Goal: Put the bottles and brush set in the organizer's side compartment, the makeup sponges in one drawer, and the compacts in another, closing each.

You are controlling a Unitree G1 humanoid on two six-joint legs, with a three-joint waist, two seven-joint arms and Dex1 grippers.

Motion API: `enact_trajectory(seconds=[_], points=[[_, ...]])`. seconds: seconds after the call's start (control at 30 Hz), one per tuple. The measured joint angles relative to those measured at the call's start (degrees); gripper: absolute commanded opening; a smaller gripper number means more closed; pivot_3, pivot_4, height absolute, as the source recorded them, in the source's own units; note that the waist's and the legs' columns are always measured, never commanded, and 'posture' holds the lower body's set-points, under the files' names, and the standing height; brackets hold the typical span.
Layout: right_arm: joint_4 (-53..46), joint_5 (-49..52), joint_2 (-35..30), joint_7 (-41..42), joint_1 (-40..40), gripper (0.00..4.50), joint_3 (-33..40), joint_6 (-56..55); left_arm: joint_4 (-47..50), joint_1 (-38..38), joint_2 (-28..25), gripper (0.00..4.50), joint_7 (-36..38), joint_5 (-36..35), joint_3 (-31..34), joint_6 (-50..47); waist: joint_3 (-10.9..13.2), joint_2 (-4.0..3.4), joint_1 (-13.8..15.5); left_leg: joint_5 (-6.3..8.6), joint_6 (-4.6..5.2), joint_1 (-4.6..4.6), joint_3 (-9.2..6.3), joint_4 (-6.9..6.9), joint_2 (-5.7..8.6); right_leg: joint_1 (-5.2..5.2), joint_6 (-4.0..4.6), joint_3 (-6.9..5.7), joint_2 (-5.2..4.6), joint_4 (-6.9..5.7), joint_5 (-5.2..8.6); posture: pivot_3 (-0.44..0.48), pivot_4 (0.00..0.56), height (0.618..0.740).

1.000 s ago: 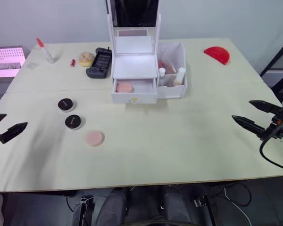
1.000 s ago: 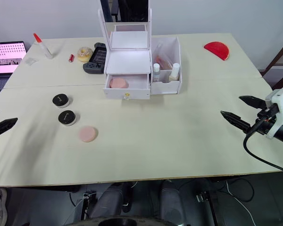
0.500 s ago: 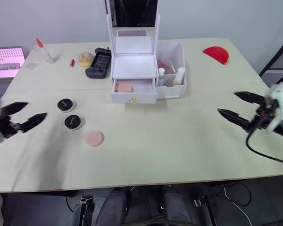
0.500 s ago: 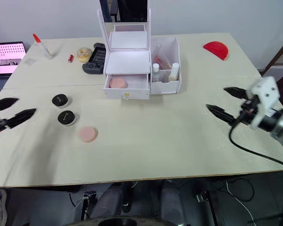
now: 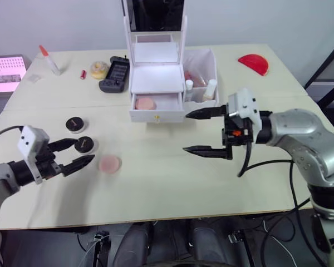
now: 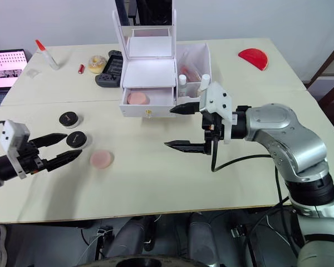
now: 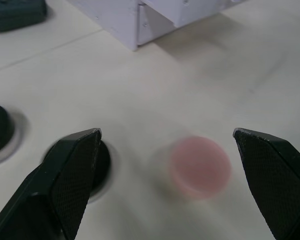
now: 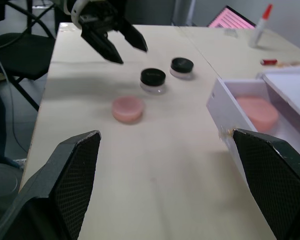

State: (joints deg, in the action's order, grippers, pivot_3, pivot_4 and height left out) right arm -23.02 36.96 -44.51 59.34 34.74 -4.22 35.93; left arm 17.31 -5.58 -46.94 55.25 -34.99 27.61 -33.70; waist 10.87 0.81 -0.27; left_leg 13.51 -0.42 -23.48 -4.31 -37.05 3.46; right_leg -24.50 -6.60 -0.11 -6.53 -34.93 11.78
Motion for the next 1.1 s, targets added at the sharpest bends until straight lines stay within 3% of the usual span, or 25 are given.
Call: enact_trajectory(seconds=[0.27, 0.5, 0.83, 0.93, 1.0, 1.1], points=[[2.9, -1.4, 2.7, 0.8, 2.8, 4.50, -0.5, -1.4, 3.0, -4.6, 5.6, 4.45, -4.9, 5.8, -9.3, 4.1, 0.0, -0.01, -0.1, 0.00, 0.00, 0.00, -0.01, 0.03, -0.01, -0.03, 0.01, 0.00, 0.03, -0.02, 0.00, 0.000, 0.150, 0.738], [3.2, -2.1, 2.9, 0.7, 2.9, 4.50, -0.5, -1.3, -3.2, -1.1, 8.9, 4.45, -8.1, 12.1, -15.6, 10.2, 0.0, -0.02, 0.0, 0.00, 0.00, 0.00, 0.00, 0.04, 0.00, -0.04, 0.01, 0.00, 0.04, -0.02, -0.01, 0.000, 0.150, 0.738], [2.2, -1.9, 2.8, -0.5, 2.9, 4.50, 0.2, 0.8, -7.7, 2.9, 10.9, 4.45, -8.8, 15.1, -19.6, 13.2, 0.0, -0.08, 1.2, 0.00, 0.00, 0.01, 0.00, -0.04, 0.01, 0.02, 0.01, -0.01, 0.03, -0.03, -0.01, 0.000, 0.150, 0.738], [1.8, -1.9, 2.8, -0.8, 2.9, 4.50, 0.3, 1.2, -8.1, 3.3, 10.8, 3.63, -8.7, 15.0, -19.5, 13.0, -0.1, -0.11, 1.1, 0.00, 0.00, 0.02, 0.00, -0.04, 0.01, 0.03, 0.01, -0.01, 0.03, -0.03, -0.01, 0.000, 0.150, 0.738], [1.8, -1.9, 2.8, -1.0, 2.9, 4.50, 0.4, 1.3, -8.2, 3.4, 10.6, 2.73, -8.7, 14.8, -19.2, 12.6, -0.1, -0.11, 1.0, 0.00, 0.00, 0.03, 0.00, -0.03, 0.01, 0.02, 0.01, 0.00, 0.03, -0.02, 0.00, 0.000, 0.150, 0.738], [1.8, -1.9, 2.8, -1.2, 2.9, 4.50, 0.6, 1.4, -8.0, 3.7, 10.4, 2.67, -8.2, 13.9, -18.9, 11.3, -0.1, -0.11, 1.0, 0.00, 0.00, 0.03, 0.01, -0.01, 0.01, 0.01, 0.00, -0.01, 0.03, -0.01, 0.00, 0.000, 0.150, 0.738]])
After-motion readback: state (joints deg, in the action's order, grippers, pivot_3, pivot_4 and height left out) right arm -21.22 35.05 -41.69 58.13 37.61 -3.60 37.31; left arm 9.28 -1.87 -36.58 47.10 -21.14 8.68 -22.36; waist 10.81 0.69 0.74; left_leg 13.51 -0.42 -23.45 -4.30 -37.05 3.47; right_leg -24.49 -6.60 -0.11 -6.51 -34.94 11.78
